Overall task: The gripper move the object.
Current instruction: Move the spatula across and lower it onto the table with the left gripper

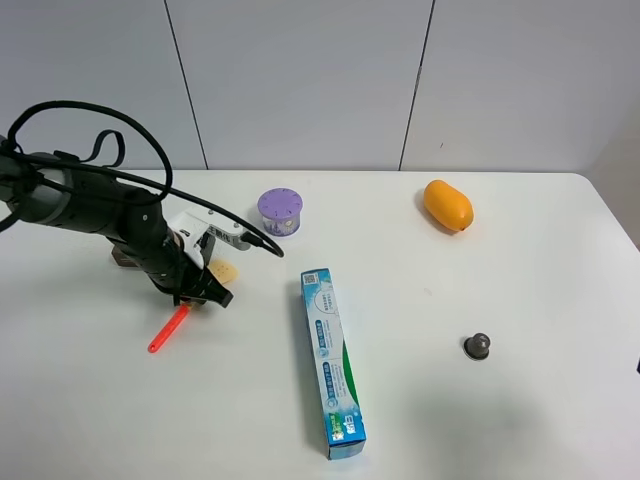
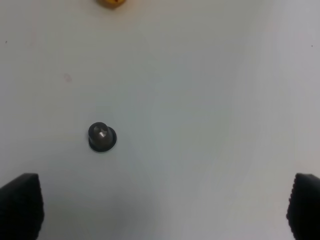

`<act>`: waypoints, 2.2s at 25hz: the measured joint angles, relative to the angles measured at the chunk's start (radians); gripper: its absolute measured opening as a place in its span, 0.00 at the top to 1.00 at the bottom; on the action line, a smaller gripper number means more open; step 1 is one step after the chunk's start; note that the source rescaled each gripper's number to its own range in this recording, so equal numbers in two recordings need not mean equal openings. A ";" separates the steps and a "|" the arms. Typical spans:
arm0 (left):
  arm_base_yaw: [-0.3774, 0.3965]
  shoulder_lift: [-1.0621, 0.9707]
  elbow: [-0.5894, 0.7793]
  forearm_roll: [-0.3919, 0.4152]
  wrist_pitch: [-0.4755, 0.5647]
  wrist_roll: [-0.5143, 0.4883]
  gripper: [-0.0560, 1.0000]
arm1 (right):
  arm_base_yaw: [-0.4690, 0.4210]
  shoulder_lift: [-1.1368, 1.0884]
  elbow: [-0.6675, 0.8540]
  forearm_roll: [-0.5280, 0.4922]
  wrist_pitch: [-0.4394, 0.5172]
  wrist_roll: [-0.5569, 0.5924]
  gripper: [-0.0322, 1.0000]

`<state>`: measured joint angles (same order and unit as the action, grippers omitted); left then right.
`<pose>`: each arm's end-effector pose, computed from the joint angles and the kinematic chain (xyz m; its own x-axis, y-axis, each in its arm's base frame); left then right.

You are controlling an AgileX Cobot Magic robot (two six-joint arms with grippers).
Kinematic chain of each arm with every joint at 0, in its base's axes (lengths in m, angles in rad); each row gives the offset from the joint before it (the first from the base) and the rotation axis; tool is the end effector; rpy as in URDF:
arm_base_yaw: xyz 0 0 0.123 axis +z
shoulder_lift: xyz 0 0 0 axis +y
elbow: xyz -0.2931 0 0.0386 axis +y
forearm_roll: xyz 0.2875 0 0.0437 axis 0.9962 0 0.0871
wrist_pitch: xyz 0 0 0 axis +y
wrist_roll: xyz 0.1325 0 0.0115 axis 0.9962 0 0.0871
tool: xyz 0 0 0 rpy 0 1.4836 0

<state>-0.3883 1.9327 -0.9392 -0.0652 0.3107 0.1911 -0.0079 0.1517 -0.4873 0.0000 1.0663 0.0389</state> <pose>0.3502 -0.1461 0.0417 -0.8113 0.4709 -0.3466 0.4934 0.8694 0.0261 0.0795 -0.0006 0.2615 -0.5992 0.0436 -0.7994 0.0312 0.9990 0.0311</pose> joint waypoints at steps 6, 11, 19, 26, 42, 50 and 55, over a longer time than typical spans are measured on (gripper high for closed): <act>-0.007 -0.130 0.000 0.002 0.066 0.000 0.95 | 0.000 0.000 0.000 0.000 0.000 0.000 0.00; -0.063 -0.249 -0.012 0.002 0.150 0.000 0.95 | 0.000 0.000 0.000 0.000 0.000 0.000 0.00; -0.169 -0.252 -0.250 -0.002 0.323 0.000 0.95 | 0.000 0.000 0.000 0.000 0.000 0.000 0.00; -0.258 -0.119 -0.586 -0.012 0.440 0.000 0.95 | 0.000 0.000 0.000 0.000 0.000 0.000 0.00; -0.317 0.343 -1.159 -0.050 0.602 0.030 0.95 | 0.000 0.000 0.000 0.000 0.000 0.000 0.00; -0.323 0.457 -1.198 -0.054 0.501 0.130 0.95 | 0.000 0.000 0.000 0.000 0.000 0.000 0.00; -0.344 0.494 -1.198 -0.119 0.417 0.187 0.95 | 0.000 0.000 0.000 0.000 0.000 0.000 0.00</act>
<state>-0.7321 2.4265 -2.1373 -0.1838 0.7273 0.3785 -0.0079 0.1517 -0.4873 0.0000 1.0663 0.0389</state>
